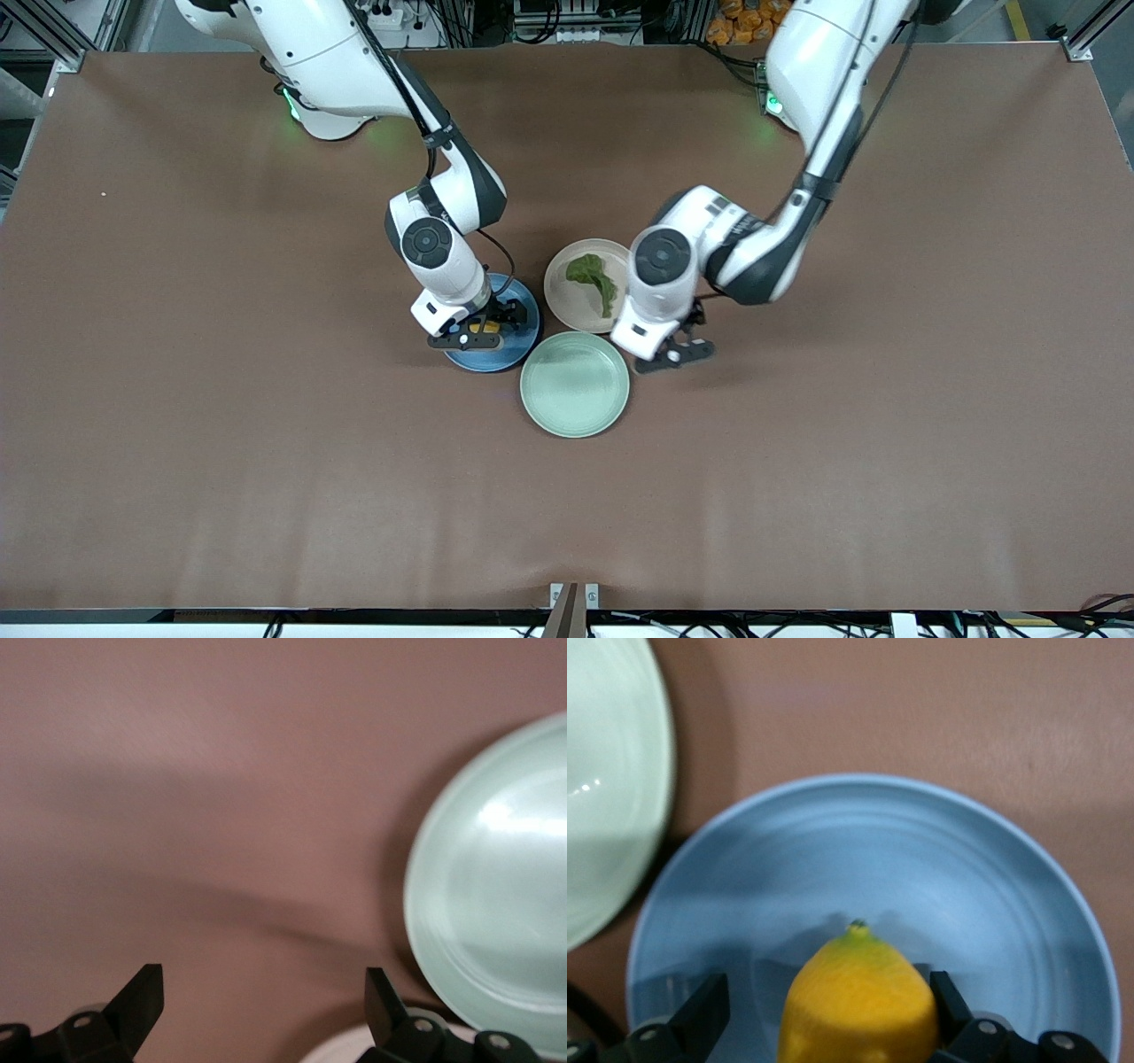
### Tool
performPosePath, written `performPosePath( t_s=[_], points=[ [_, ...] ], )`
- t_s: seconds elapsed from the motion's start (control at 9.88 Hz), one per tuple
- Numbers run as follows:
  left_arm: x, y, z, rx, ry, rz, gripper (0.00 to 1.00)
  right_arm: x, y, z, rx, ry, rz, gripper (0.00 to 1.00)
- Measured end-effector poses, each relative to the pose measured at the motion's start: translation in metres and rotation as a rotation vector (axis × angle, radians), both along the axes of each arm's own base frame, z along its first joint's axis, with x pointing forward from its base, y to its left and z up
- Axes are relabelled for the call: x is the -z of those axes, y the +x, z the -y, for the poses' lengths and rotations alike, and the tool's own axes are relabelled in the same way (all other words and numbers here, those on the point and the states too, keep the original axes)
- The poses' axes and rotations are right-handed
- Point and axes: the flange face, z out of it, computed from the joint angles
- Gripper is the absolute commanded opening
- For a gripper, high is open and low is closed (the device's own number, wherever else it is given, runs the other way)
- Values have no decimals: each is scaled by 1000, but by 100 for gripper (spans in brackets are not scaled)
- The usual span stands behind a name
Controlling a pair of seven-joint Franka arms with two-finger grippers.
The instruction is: Place lemon and lettuce in plates
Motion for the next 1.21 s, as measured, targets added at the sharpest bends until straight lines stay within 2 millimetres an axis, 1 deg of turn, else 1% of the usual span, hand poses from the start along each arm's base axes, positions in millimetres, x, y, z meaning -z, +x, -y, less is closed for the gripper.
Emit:
performPosePath(
  t_s=[0.1,0.3,0.4,0.51,0.61,0.71,0.91,1.11,1.21],
  points=[
    [-6,16,-22,-1,-6,5,100,-9,6,-3,-3,-7,-24,100],
    [-17,37,-58,-2,-14,15,100,-36,22,-8,-33,-17,-60,100],
    [-19,44,-71,-2,-15,16,100,-51,34,-5,-51,-22,-68,100],
    [-19,48,-79,-3,-16,15,100,-63,45,1,-72,-25,-75,100],
    [-19,51,-85,8,-16,13,100,-75,57,13,-93,-27,-80,100],
    [-20,55,-94,19,-17,12,100,-87,71,31,-115,-27,-74,100],
    [-24,60,-111,38,-15,4,100,-109,93,77,-151,-23,-66,100],
    [-26,51,-127,96,-4,-23,100,-134,108,129,-190,-12,-77,100],
    [-35,44,-144,119,0,-31,100,-145,112,151,-197,-9,-86,100]
  ],
)
